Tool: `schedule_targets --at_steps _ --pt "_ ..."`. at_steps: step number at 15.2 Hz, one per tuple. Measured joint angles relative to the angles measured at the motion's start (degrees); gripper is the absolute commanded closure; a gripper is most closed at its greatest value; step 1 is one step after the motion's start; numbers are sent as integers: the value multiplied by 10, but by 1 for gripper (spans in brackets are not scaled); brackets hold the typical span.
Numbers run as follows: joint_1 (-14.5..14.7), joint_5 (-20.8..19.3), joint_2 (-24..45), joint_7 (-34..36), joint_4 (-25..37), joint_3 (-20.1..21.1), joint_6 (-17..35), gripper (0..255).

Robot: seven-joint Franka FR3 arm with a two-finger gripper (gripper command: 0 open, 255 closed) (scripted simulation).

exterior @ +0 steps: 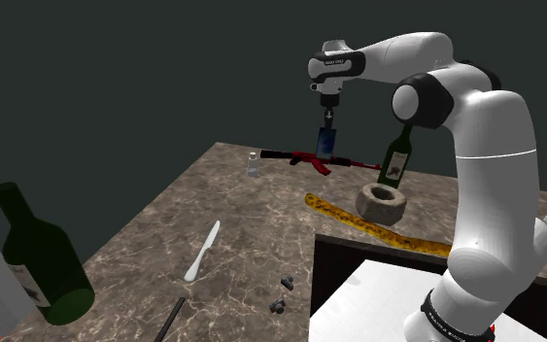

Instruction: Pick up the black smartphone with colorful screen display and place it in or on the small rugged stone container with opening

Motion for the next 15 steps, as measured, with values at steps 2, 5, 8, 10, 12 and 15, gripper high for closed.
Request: schedule_targets --at_steps 2,5,8,10,12,15 --pt "-2 1 2 -1 18 0 -16 255" --pt "-4 1 5 -3 46 -1 -40 255" --pt "-6 2 8 -4 73 -1 -65 255" --pt "-9 3 12 -6 95 -1 -82 255" --pt "-13 5 22 -8 127 -1 -105 255" --pt "-13 4 15 -9 133 -2 -118 255"
